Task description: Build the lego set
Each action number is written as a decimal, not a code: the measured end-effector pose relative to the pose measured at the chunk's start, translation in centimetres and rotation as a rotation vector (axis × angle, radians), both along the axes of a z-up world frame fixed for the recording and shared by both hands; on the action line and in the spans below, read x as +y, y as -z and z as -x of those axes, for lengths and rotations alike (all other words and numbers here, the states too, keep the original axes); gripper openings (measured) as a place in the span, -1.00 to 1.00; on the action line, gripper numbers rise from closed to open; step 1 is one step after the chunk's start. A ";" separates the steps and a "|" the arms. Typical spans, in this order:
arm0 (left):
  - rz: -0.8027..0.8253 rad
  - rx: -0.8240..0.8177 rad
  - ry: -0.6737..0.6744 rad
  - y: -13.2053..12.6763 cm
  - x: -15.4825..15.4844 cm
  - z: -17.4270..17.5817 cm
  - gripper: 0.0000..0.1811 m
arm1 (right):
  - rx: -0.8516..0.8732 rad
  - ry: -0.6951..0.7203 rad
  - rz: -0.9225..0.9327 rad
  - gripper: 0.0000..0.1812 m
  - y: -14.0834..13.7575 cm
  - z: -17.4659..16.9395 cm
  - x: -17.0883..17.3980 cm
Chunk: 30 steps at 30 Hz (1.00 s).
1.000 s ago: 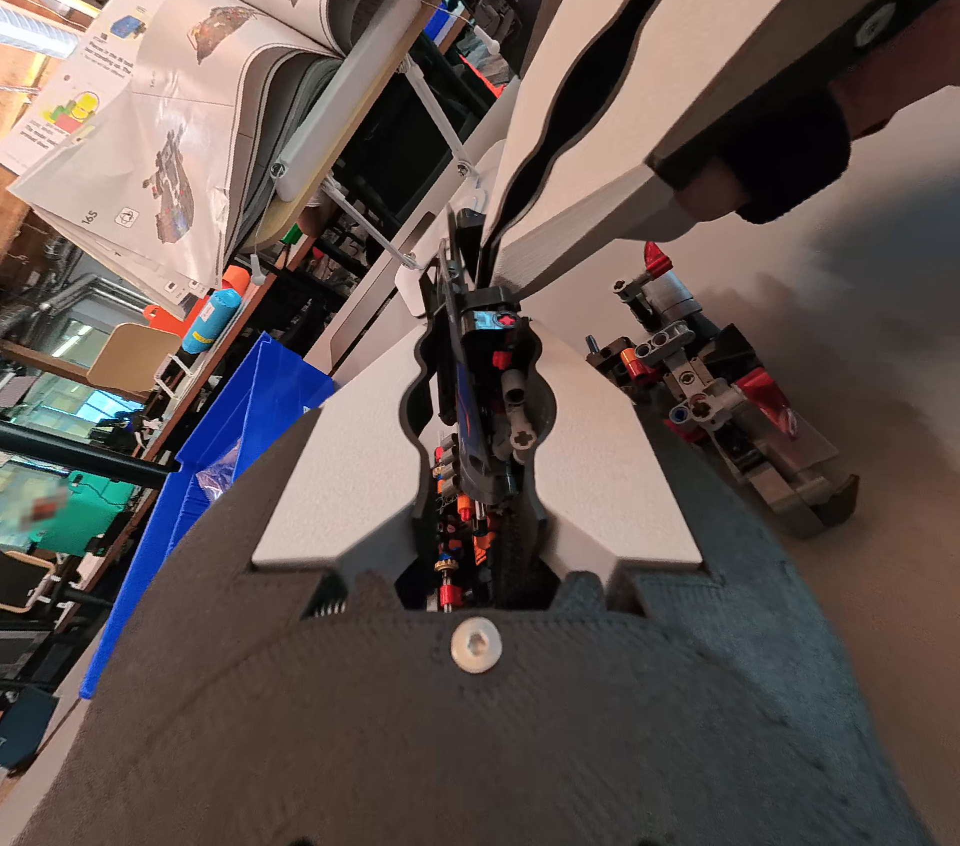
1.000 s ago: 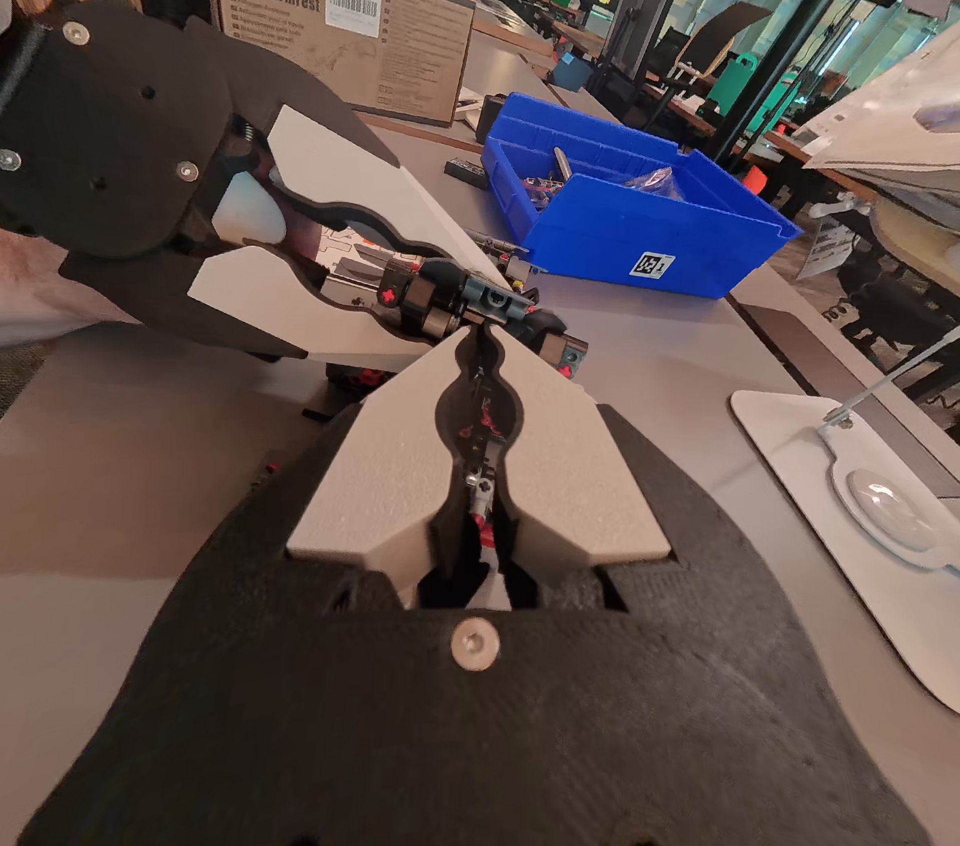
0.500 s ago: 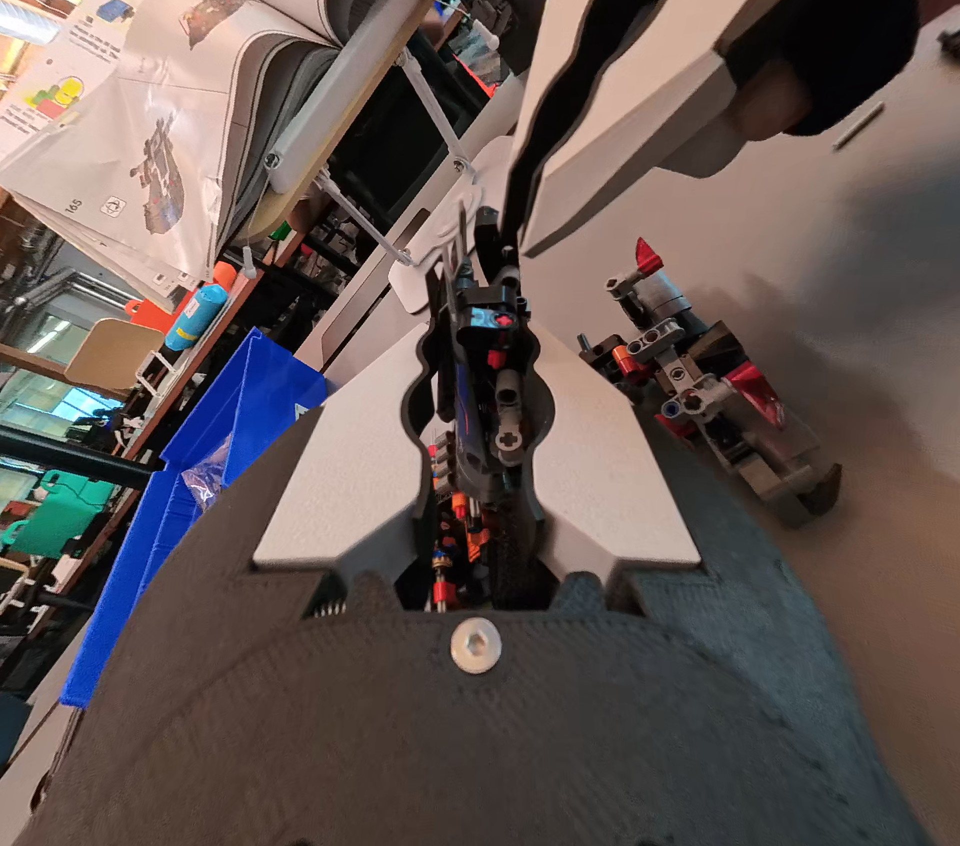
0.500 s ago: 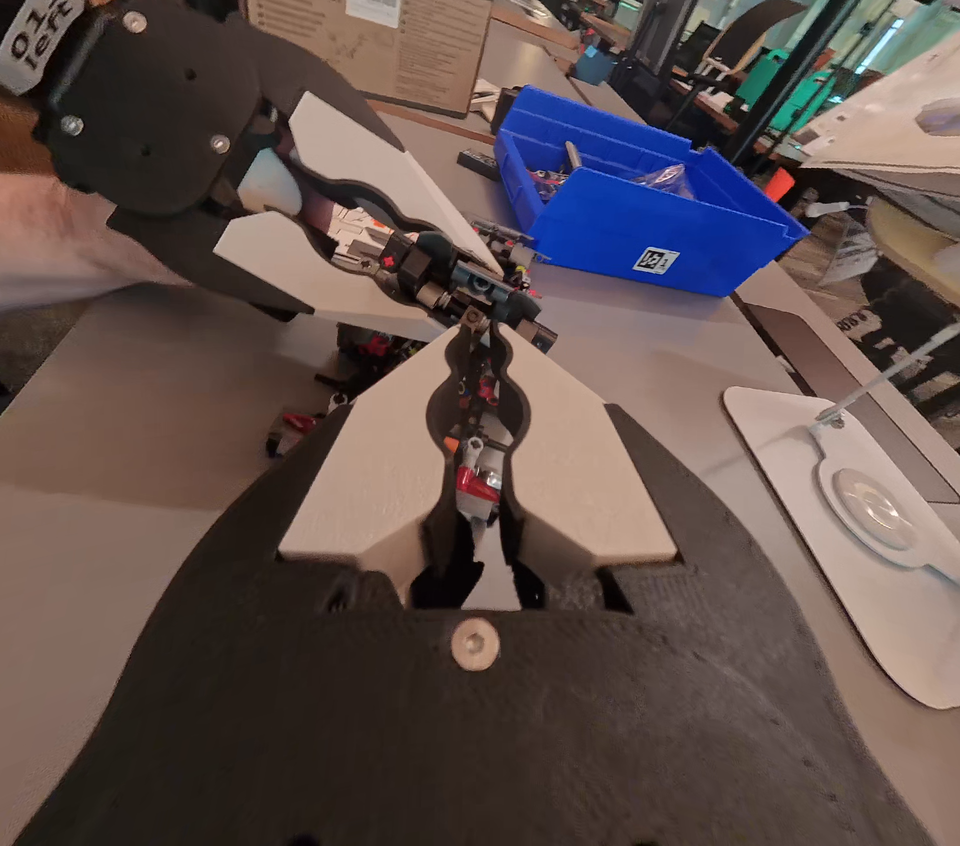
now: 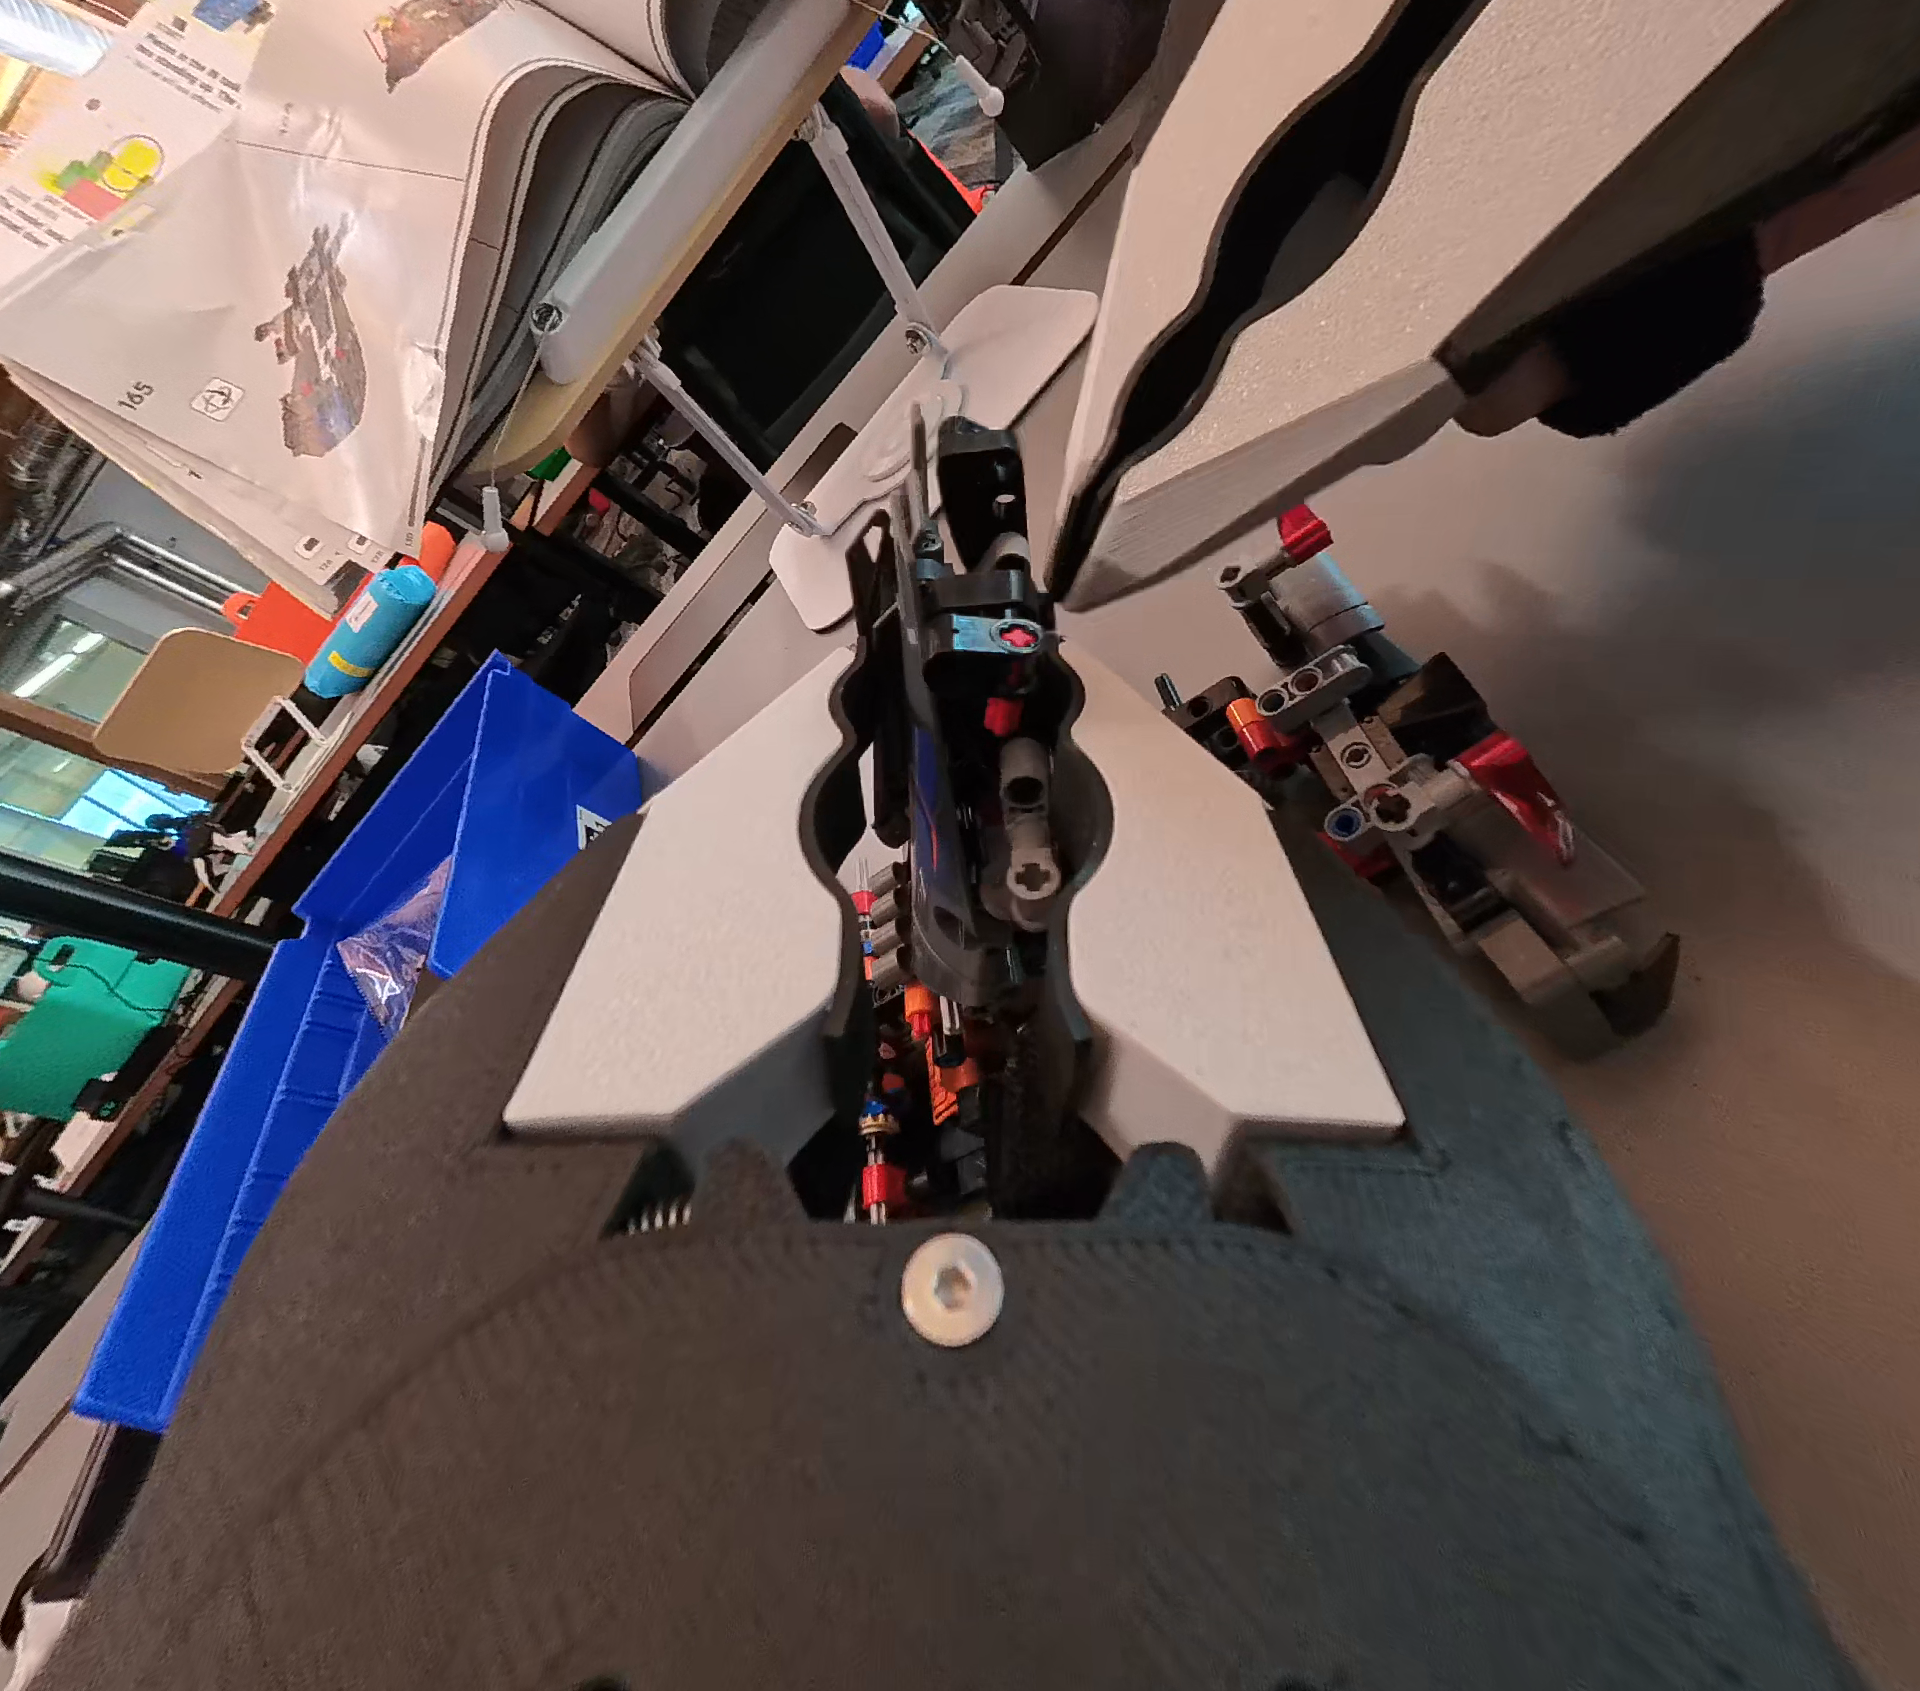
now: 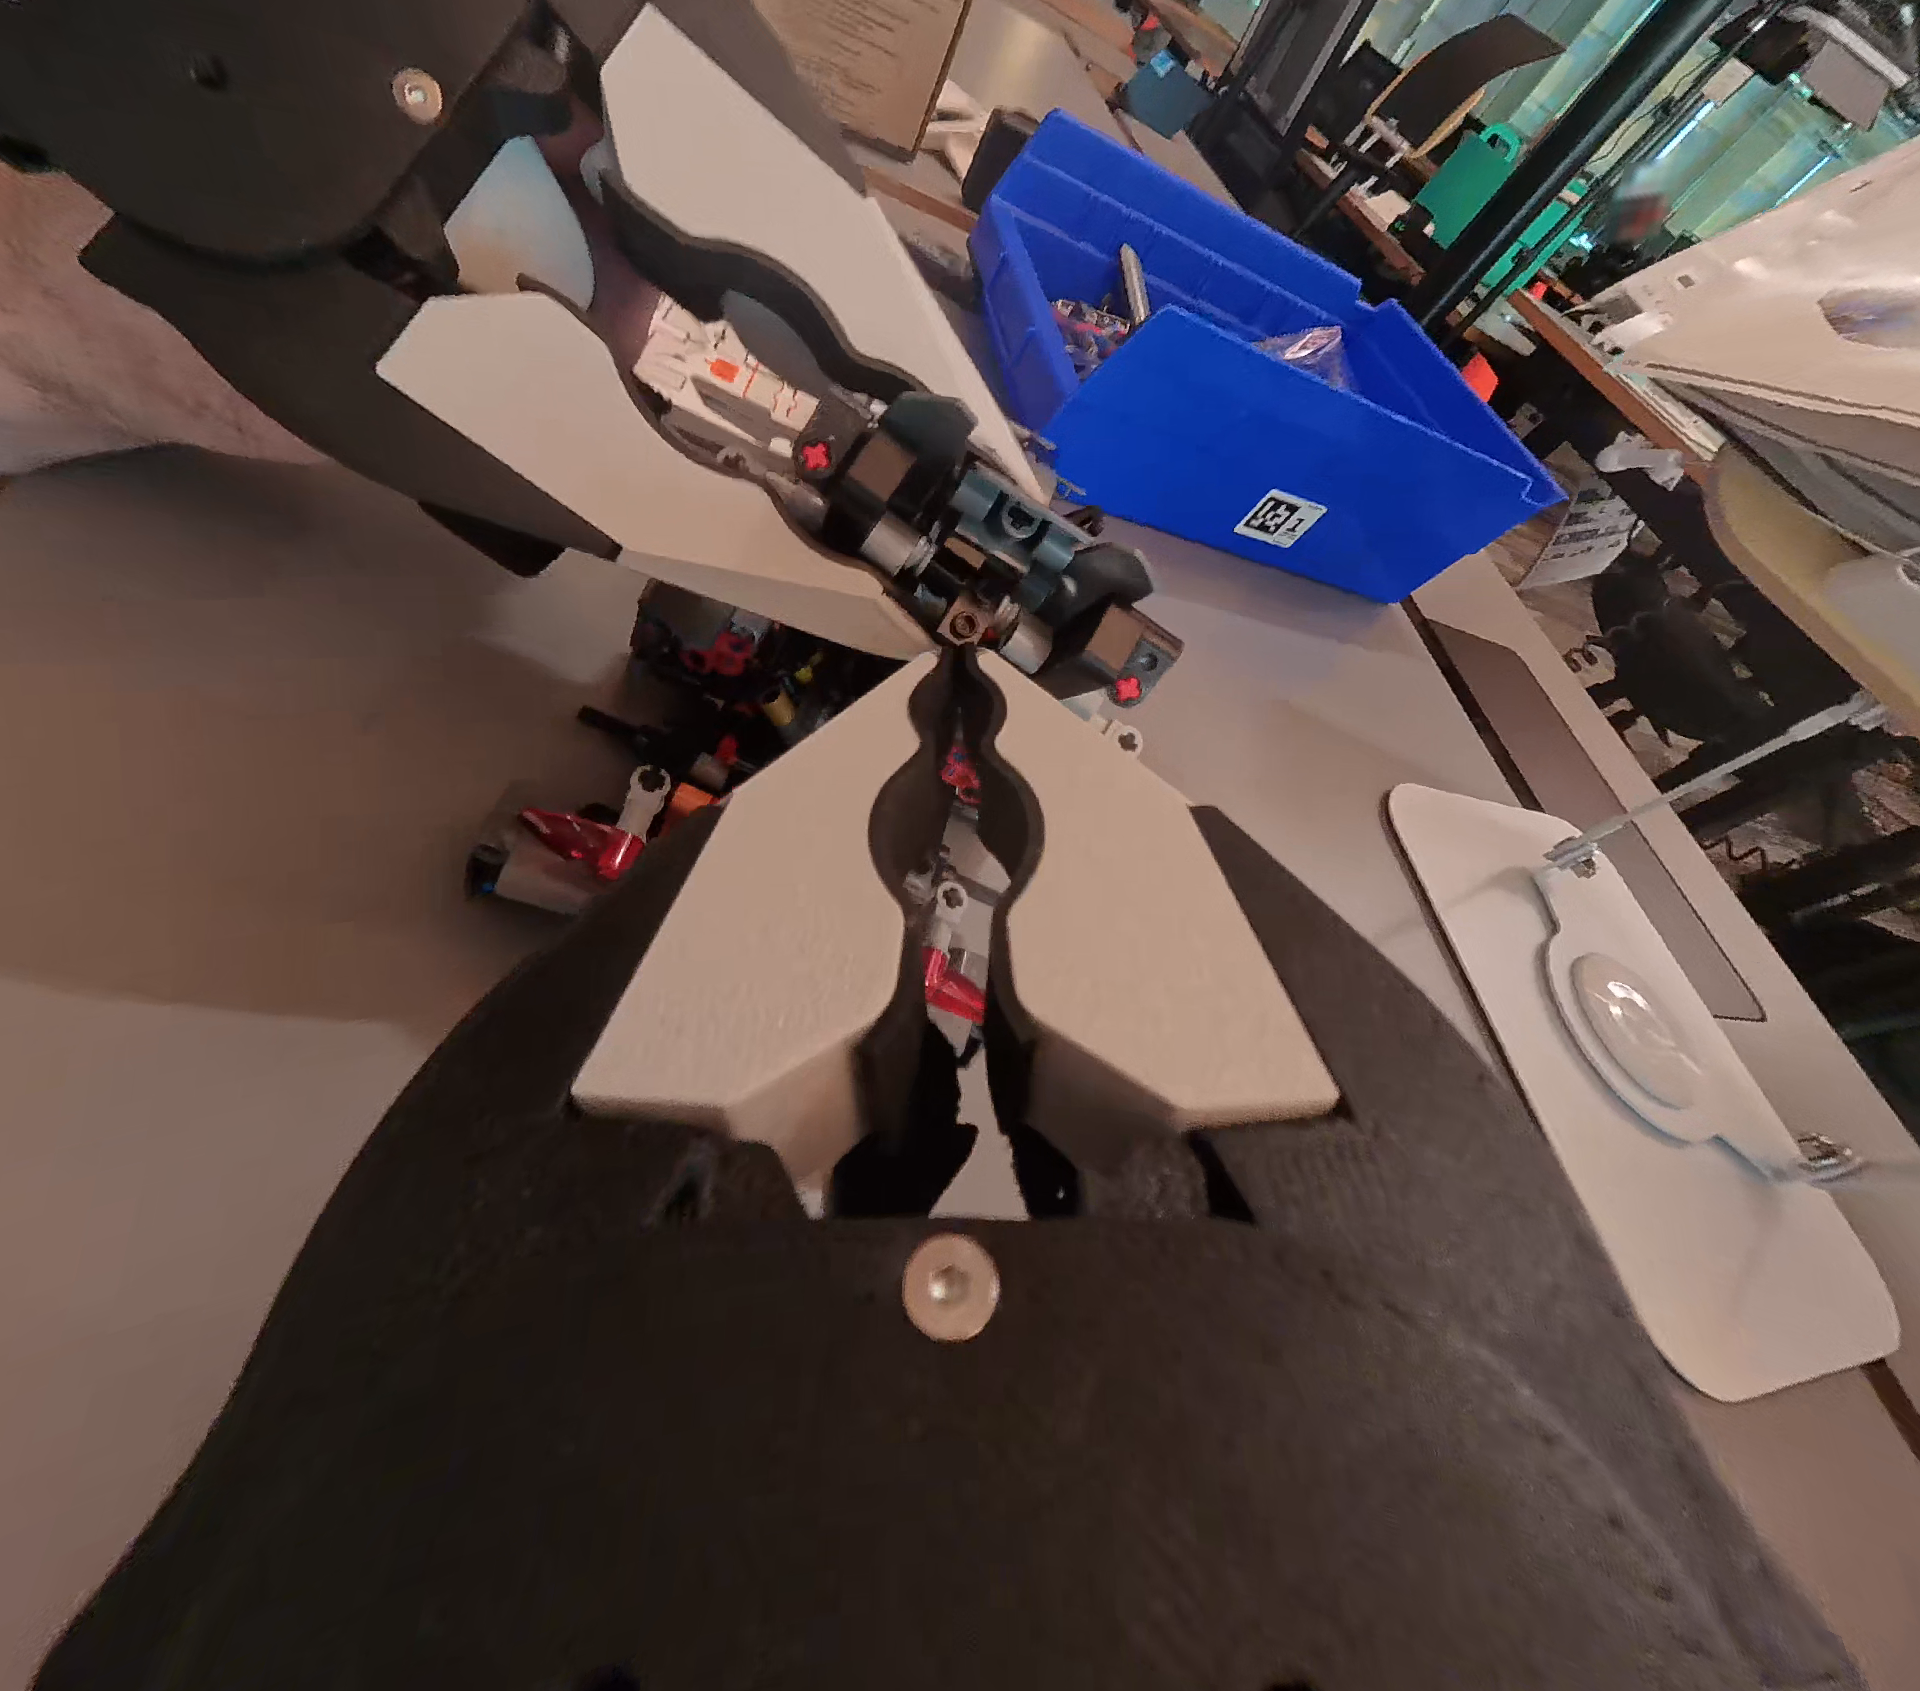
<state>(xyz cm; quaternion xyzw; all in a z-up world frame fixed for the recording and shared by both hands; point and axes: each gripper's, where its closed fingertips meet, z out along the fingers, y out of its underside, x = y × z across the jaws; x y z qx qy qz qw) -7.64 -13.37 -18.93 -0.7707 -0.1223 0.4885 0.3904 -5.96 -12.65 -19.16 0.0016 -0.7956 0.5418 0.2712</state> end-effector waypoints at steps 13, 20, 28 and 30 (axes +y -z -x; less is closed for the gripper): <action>0.007 0.010 -0.017 0.1 0.2 0.1 -0.69 | -0.096 -0.052 0.054 -1.00 -0.5 -0.4 0.5; -0.003 0.009 -0.016 0.1 0.2 0.1 -0.69 | -0.137 -0.031 0.000 -1.00 0.9 -0.1 -0.1; -0.015 0.010 -0.021 -0.1 0.0 0.1 -0.69 | -0.125 -0.005 0.038 -1.00 0.4 0.1 -0.3; -0.010 0.008 -0.016 -0.1 0.1 0.1 -0.69 | -0.145 -0.010 0.090 -1.00 -0.2 0.1 -0.2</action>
